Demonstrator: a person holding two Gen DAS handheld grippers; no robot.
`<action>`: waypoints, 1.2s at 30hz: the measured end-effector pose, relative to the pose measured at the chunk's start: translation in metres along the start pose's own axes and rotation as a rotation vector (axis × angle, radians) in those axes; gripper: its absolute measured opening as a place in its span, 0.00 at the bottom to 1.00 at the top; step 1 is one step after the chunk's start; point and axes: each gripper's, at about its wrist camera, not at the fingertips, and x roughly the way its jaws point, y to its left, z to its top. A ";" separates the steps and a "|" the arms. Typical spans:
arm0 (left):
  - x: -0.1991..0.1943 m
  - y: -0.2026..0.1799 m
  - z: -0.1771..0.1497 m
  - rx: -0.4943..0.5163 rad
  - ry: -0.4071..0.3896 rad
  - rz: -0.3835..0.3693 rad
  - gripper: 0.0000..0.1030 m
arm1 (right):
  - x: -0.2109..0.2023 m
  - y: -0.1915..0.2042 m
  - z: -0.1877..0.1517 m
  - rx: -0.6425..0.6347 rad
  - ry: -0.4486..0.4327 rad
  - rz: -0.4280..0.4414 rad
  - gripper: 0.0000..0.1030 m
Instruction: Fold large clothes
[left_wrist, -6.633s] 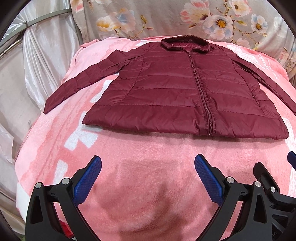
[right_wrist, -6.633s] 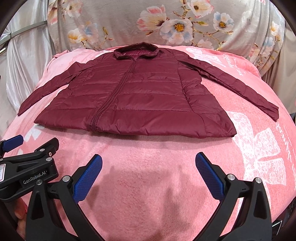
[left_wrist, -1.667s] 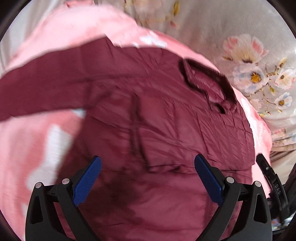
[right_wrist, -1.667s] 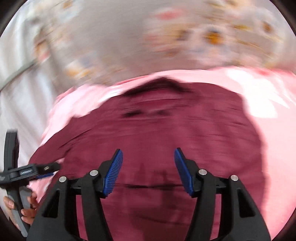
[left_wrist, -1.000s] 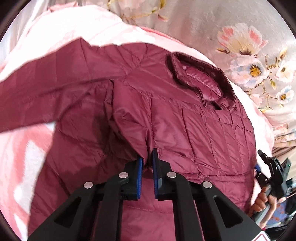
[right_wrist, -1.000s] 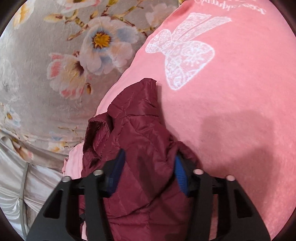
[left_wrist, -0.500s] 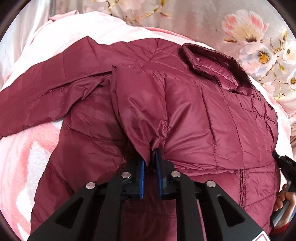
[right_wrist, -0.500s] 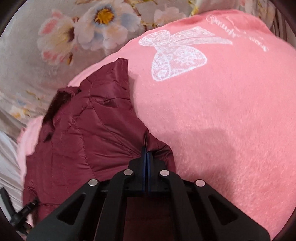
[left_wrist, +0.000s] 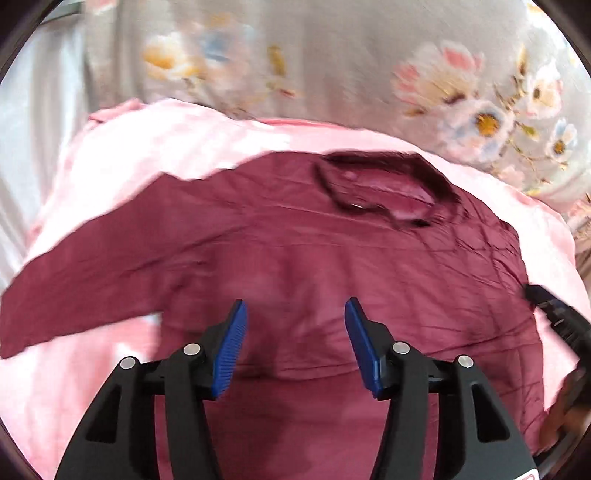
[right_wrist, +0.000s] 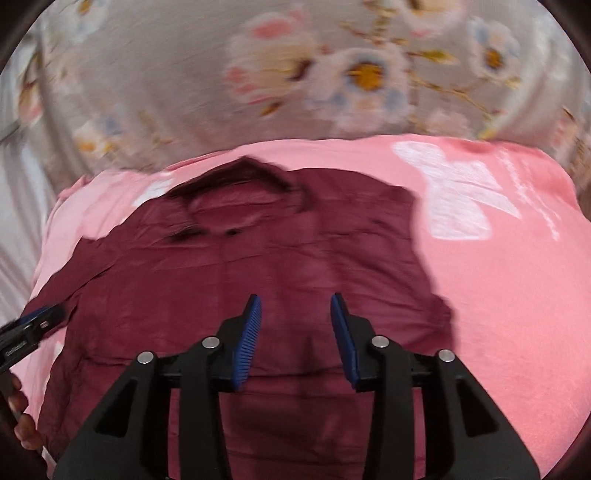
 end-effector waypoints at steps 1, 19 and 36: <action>0.010 -0.011 0.000 0.017 0.015 0.009 0.52 | 0.007 0.009 -0.002 -0.018 0.010 -0.001 0.36; 0.073 -0.033 -0.045 0.071 0.034 0.120 0.64 | 0.062 0.041 -0.041 -0.092 0.090 -0.093 0.39; 0.011 0.077 -0.042 -0.198 -0.025 0.076 0.79 | 0.057 0.030 -0.039 -0.031 0.070 -0.029 0.45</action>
